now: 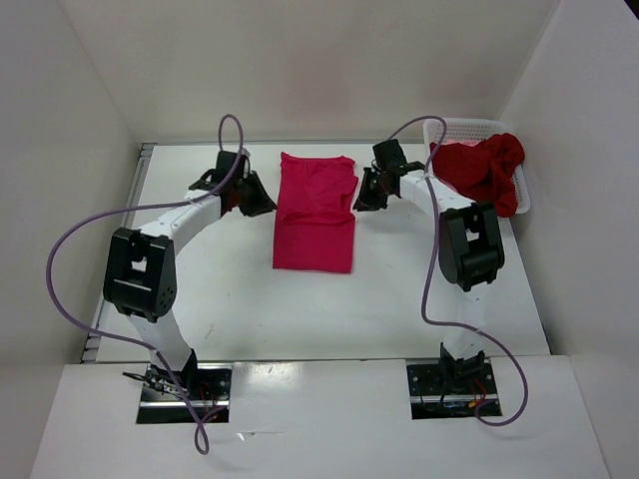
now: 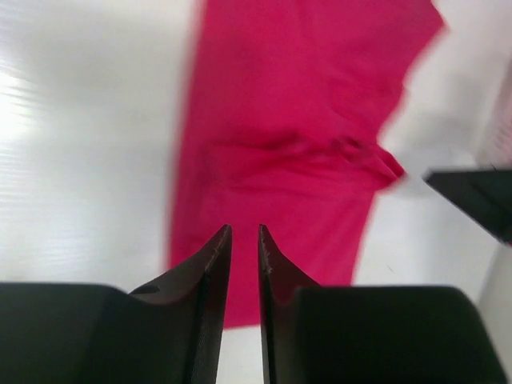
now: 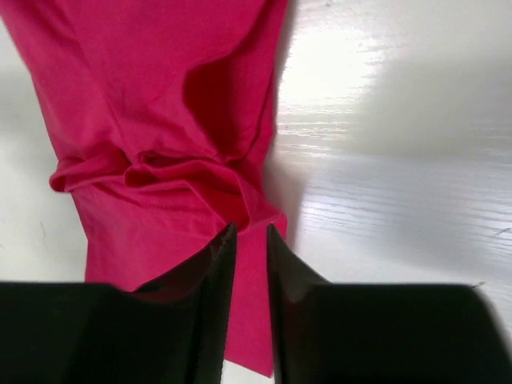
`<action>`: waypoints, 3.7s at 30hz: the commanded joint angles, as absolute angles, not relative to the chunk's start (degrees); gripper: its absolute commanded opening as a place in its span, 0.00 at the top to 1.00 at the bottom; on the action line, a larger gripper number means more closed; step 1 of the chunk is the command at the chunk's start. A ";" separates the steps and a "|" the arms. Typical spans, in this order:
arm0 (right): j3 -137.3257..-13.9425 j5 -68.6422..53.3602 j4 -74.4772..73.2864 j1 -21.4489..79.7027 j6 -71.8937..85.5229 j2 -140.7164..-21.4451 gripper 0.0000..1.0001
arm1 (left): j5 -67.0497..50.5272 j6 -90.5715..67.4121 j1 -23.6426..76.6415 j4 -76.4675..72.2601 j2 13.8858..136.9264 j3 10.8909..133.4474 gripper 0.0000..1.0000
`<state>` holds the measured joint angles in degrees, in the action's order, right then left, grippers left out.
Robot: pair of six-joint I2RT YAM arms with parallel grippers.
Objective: Fold and stack the t-shirts
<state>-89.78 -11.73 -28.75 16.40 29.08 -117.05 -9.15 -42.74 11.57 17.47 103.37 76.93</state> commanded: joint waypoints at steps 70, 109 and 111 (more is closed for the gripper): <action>-108.28 -7.82 -26.10 28.48 26.89 -132.53 1.00 | -9.58 -50.54 21.62 8.43 92.73 44.74 0.64; -48.70 -13.45 -14.33 27.43 41.39 -87.28 0.56 | -9.58 -48.35 18.19 8.35 90.09 40.43 0.57; -48.08 -13.45 -14.33 27.42 41.92 -88.94 0.55 | -9.58 -48.34 18.19 8.35 90.09 41.04 0.59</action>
